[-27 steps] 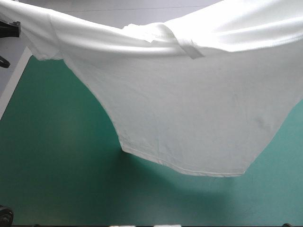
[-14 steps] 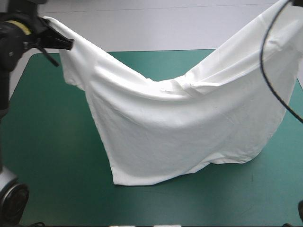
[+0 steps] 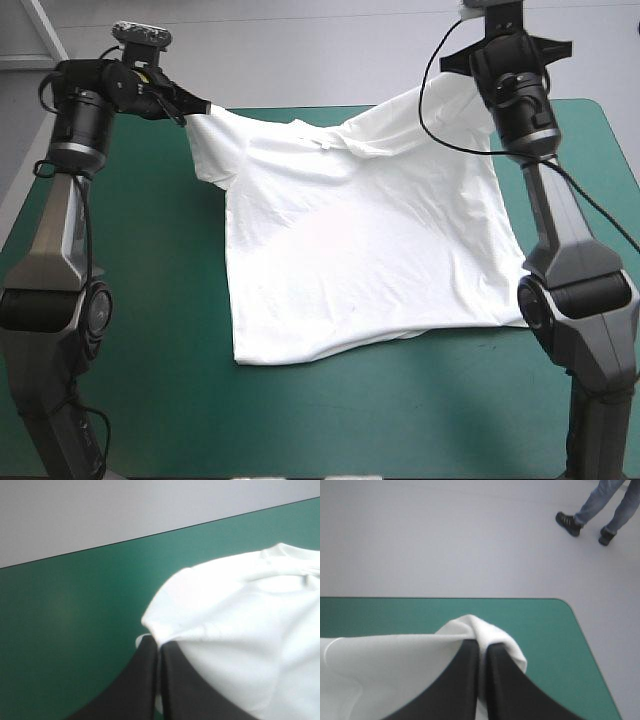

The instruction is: Fold the cloth

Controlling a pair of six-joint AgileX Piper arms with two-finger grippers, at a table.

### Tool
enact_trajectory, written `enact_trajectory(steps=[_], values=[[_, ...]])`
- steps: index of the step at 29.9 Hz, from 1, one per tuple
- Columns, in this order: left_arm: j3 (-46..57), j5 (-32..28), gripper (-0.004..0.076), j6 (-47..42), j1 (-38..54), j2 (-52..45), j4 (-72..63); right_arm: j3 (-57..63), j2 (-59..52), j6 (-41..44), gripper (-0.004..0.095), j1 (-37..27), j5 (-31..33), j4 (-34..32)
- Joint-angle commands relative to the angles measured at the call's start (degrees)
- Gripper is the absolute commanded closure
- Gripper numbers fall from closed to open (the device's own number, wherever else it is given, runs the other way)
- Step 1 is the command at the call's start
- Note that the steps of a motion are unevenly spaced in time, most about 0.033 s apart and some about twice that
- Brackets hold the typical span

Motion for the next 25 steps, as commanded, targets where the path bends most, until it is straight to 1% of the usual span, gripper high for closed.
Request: enact_trajectory(steps=[1,3,5,6,7,9,11,12,13,14,15,16,18,21,22,23,25], values=[[-1.5,-10.6,0.0733,-0.5,0.0,2.1,-4.1,-1.3,3.2,1.9,0.0927,-0.8,-6.4,-3.2],[-1.5,-14.9,0.0733,-0.4,0.0,4.8,-5.7,-1.3,6.7,2.0,0.0926,-1.1,-8.7,-2.7],[-1.5,-18.5,0.0732,-0.4,0.0,7.1,-6.6,-1.5,9.2,2.6,0.0911,-1.5,-10.8,-0.7],[-1.5,-19.2,0.0727,-0.2,0.0,7.9,-6.6,-1.8,10.0,2.4,0.0888,-1.9,-11.3,1.1],[-1.5,-19.8,0.0706,-0.2,0.0,8.8,-6.9,-2.4,10.9,1.3,0.0838,-2.5,-11.7,4.4],[-1.5,-20.0,0.0615,-0.2,0.0,10.3,-7.4,-3.0,11.8,-1.6,0.0688,-4.1,-12.6,11.5],[-1.5,-19.8,0.0452,-0.2,0.0,11.4,-8.0,-3.0,12.0,-3.1,0.0453,-6.1,-12.8,18.2],[-1.5,-19.5,0.0382,-0.5,0.0,11.5,-8.0,-3.2,12.0,-3.1,0.0333,-7.0,-12.4,19.8],[-1.5,-18.8,0.0289,-0.5,0.0,11.6,-8.2,-3.3,11.7,-3.1,0.0232,-7.7,-11.3,20.5],[-1.5,-18.2,0.0242,-0.5,0.0,11.6,-8.2,-3.6,11.4,-3.1,0.0158,-8.3,-10.2,20.6],[-1.7,-17.3,0.0202,-0.5,0.0,11.6,-8.2,-3.9,11.1,-3.6,0.012,-8.8,-8.9,20.6],[-2.4,-15.3,0.0185,-0.5,0.0,11.4,-8.2,-4.6,10.3,-4.3,0.0099,-9.3,-6.6,20.6],[-3.6,-12.1,0.0189,-0.5,0.0,11.2,-8.2,-5.7,9.1,-5.5,0.0106,-9.7,-2.0,20.6],[-6.5,-3.1,0.019,-2.6,0.0,10.0,-8.2,-6.9,6.3,-9.3,0.0138,-9.8,6.2,19.1],[-7.4,1.1,0.0189,-3.8,0.0,9.7,-8.2,-7.0,5.3,-10.1,0.0146,-9.8,9.4,18.2],[-8.4,4.1,0.019,-5.1,0.0,9.6,-8.2,-6.4,4.0,-10.1,0.015,-9.8,9.4,17.7],[-9.5,12.4,0.0193,-6.8,-0.1,8.9,-8.3,-4.1,0.6,-10.8,0.0165,-10.2,9.4,20.0]])
